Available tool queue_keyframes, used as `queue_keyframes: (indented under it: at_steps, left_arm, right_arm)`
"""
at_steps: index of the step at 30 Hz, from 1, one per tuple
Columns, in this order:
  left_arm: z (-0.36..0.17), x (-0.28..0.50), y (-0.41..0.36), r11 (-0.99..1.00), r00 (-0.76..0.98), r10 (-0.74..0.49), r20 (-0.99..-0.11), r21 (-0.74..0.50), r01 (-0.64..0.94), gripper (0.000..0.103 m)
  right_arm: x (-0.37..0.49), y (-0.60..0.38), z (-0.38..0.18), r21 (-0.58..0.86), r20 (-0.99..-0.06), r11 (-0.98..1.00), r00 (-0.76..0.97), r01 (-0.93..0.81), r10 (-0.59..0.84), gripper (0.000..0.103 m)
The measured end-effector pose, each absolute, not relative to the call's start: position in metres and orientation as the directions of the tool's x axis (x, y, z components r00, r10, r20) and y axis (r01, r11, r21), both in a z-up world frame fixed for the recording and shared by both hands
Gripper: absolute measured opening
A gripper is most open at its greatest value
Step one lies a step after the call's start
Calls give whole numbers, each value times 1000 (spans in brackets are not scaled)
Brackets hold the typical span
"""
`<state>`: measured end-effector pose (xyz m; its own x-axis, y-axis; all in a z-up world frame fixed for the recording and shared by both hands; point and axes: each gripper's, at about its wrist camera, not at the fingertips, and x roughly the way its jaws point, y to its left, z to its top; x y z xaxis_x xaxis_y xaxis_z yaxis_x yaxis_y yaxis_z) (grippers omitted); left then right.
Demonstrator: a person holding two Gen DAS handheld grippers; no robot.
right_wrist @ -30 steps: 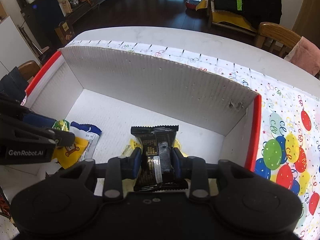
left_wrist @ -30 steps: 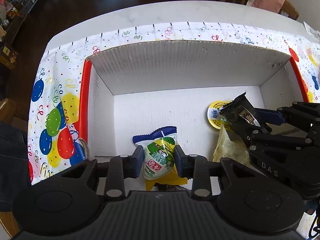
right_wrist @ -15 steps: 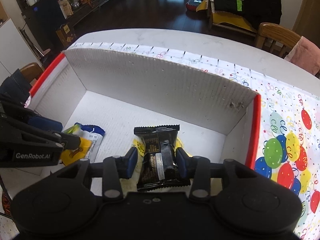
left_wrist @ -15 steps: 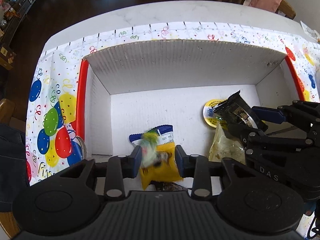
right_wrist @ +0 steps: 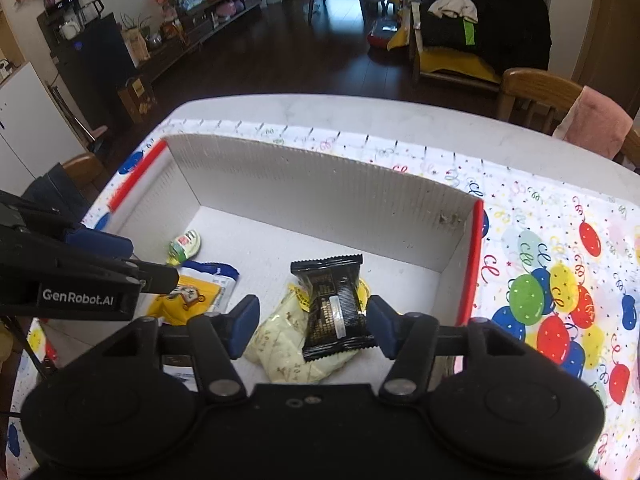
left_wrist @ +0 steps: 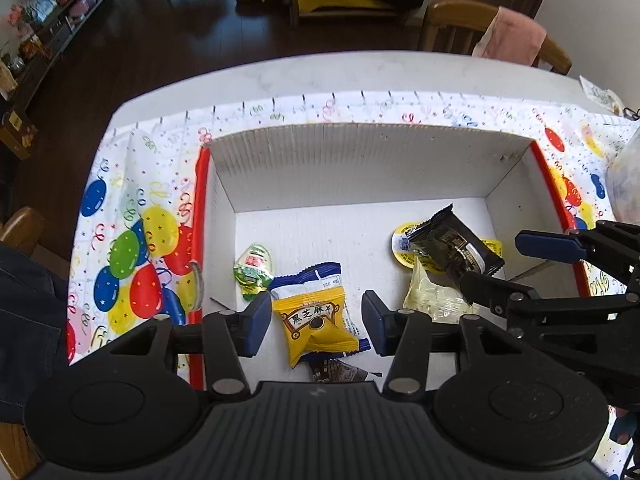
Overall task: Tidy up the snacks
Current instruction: 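Move both tools back from the box toward the remaining snacks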
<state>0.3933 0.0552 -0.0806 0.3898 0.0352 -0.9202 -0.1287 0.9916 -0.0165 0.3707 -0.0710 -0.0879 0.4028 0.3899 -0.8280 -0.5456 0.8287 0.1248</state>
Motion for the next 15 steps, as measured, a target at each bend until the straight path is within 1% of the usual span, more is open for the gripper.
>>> queue_keyframes:
  at_steps: [4,6,8,12,14,15]
  left_arm:
    - [-69,380,55,992,429,31,-903,-26,-126,51]
    - [-64,372,55,991,451,34,-892,-26,-128,58]
    - [-58,364,55,992,471,39,-881,-23,-126,61]
    - [-49,347,55,992,498,37,-866,-27,-121,61]
    - [-44,339,56,992,512,32,-859,-34,-120,61]
    - [-42,335,56,992,518,28,-855,-38,-118,63]
  right_arm:
    - [359,-76,-77,134,-810,832,424,-538,405,65]
    - [353,-77,-72,135,-800,831,435,-540,413,67]
    - [346,-79,-68,140,-791,832,445,-536,420,72]
    - [332,-82,-59,149,-771,829,461,-539,439,76]
    - [323,-82,-53,149,-755,826,477,-544,451,82]
    - [319,-83,-50,149,-747,824,484,-546,456,83]
